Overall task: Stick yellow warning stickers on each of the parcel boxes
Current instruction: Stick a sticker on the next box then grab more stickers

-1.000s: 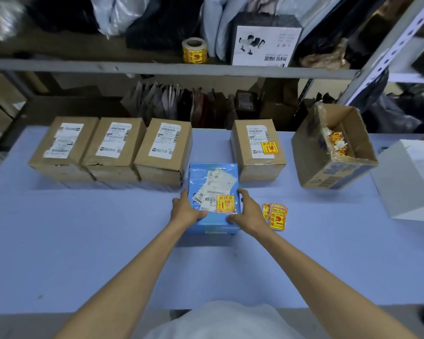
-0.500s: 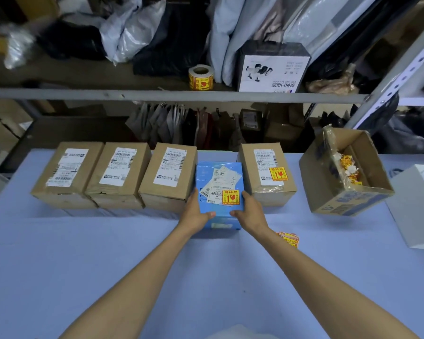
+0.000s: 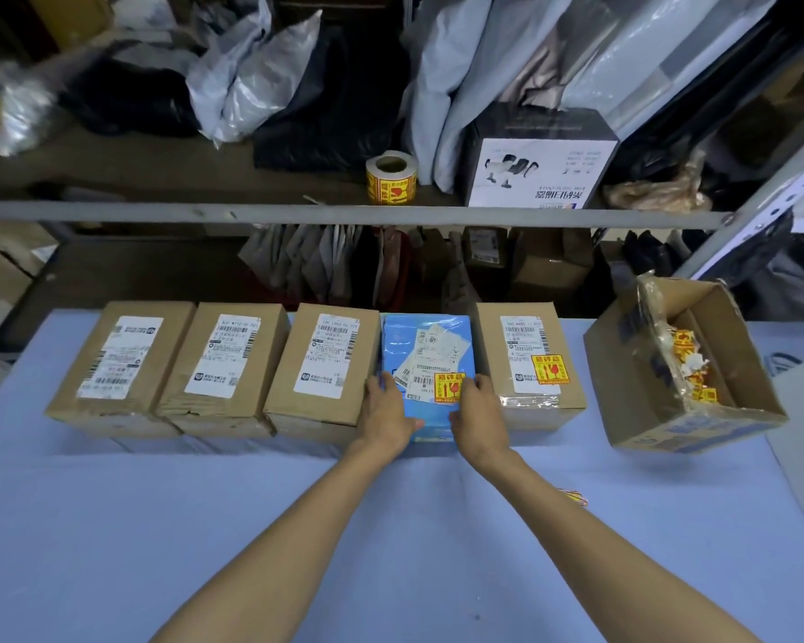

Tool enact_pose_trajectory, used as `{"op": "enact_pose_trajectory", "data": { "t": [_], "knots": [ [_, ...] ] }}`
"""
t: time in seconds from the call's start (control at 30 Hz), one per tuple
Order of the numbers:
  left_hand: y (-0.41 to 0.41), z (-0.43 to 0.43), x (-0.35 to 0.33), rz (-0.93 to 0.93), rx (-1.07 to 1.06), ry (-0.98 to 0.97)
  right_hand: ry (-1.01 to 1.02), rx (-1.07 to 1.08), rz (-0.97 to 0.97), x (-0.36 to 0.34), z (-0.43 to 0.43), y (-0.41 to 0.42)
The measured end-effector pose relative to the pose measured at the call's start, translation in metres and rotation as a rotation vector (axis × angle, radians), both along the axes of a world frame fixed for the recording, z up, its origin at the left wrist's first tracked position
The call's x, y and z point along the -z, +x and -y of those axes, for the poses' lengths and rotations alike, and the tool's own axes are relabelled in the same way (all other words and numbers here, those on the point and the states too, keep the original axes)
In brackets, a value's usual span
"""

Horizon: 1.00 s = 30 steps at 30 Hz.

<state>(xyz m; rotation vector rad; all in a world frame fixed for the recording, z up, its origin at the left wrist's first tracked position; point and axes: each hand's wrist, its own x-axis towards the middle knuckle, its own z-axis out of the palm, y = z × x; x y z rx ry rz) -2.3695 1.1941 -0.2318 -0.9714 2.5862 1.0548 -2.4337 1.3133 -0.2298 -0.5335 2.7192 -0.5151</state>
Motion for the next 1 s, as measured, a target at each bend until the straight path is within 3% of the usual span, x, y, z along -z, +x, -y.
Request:
{"op": "enact_pose_trajectory", "data": {
  "t": [0.1, 0.2, 0.33, 0.53, 0.67, 0.8, 0.9, 1.0],
  "knots": [
    [0.003, 0.010, -0.017, -0.149, 0.027, -0.206, 0.106, -0.096, -0.178, -0.015, 0.016, 0.010],
    [0.014, 0.050, -0.031, -0.197, -0.129, -0.327, -0.062, -0.164, -0.045, -0.022, 0.043, 0.021],
    [0.040, 0.104, -0.022, -0.016, -0.234, -0.259, -0.208, -0.184, 0.145, -0.023, 0.078, 0.038],
    [0.052, 0.116, -0.016, -0.011, -0.147, -0.176, -0.248, -0.045, 0.267, -0.012, 0.117, 0.058],
    [0.067, 0.110, -0.017, 0.042, -0.150, -0.155, -0.186, 0.026, 0.269, -0.017, 0.120, 0.058],
    [0.094, 0.106, -0.020, 0.078, -0.218, -0.128, -0.055, -0.058, 0.295, -0.026, 0.106, 0.068],
    [0.119, 0.105, -0.019, 0.062, -0.197, -0.042, 0.003, -0.112, 0.299, -0.030, 0.089, 0.088],
    [0.150, 0.093, -0.016, -0.072, -0.257, 0.116, -0.077, -0.089, 0.320, -0.027, 0.069, 0.111]
  ]
}}
